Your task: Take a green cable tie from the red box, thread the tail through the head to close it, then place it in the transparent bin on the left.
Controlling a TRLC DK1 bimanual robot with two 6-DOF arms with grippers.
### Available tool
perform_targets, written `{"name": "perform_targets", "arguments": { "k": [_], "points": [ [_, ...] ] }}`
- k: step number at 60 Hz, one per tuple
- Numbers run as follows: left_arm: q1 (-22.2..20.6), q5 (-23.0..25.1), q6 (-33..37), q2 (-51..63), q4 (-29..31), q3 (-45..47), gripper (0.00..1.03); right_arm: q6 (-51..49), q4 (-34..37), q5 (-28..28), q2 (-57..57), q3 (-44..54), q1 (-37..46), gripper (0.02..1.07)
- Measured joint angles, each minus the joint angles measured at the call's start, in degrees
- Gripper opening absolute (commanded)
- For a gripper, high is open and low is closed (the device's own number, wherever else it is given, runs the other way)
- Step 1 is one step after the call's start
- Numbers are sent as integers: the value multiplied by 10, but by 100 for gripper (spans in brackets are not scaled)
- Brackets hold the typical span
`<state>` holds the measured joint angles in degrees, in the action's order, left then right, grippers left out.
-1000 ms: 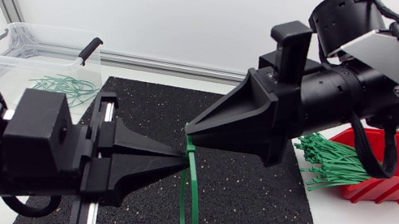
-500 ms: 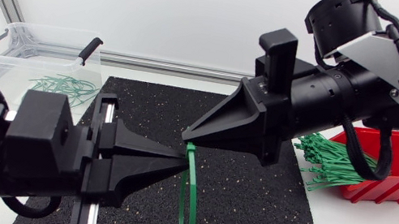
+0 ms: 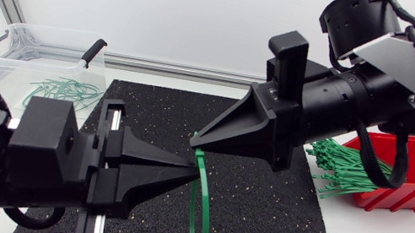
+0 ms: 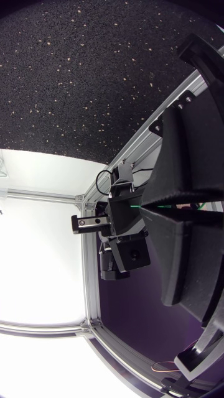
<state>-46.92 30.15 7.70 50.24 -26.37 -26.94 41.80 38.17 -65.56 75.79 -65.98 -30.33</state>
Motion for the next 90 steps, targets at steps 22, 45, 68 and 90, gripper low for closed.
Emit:
{"name": "perform_targets", "arguments": {
  "k": [22,45,68,90],
  "points": [
    [-62,-34,-1,-25,36,-1,4,34,-42,39,45,12,-3,8],
    [47,-4,-1,28,57,-18,4,11,-8,36,-24,14,-4,104],
    [265,-15,-2,30,185,-84,4,-165,58,322,-13,20,40,104],
    [492,-63,-44,92,183,-251,4,-242,31,473,-10,68,76,104]
  ]
}}
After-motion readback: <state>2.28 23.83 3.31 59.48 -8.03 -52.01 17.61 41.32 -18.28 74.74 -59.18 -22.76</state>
